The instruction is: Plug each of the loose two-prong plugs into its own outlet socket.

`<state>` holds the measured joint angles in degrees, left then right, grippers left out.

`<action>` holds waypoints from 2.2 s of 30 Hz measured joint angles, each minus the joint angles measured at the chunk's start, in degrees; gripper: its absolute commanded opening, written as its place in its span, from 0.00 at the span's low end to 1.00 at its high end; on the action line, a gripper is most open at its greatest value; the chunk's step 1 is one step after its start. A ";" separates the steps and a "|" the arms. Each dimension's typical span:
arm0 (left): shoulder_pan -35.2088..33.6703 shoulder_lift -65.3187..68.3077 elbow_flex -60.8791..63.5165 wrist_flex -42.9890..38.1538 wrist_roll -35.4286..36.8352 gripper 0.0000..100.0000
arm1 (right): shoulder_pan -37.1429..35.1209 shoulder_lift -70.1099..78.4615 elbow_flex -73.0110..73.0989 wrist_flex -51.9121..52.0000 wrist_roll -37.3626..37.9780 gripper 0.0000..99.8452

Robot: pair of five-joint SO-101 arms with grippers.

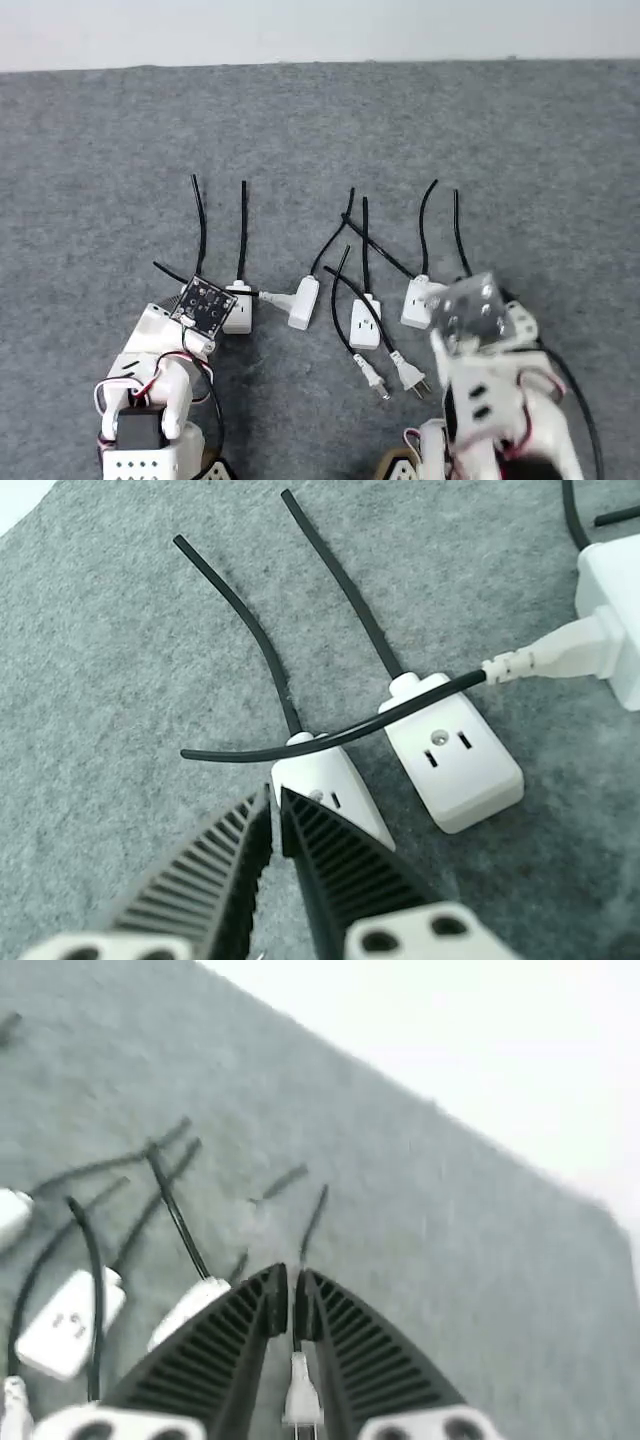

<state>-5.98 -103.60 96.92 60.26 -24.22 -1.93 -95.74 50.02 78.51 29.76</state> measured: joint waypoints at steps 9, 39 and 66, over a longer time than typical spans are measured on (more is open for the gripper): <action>0.00 0.00 0.00 0.00 0.00 0.01 | 7.82 -1.49 17.41 -4.40 5.54 0.08; 0.00 0.00 0.00 0.00 0.00 0.01 | 25.93 93.71 -20.66 -10.55 15.82 0.12; 0.00 0.00 0.00 0.00 0.00 0.01 | 24.88 114.02 -41.76 9.93 19.96 0.12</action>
<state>-5.98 -103.60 96.92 60.26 -24.22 22.95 18.29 8.26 88.44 49.71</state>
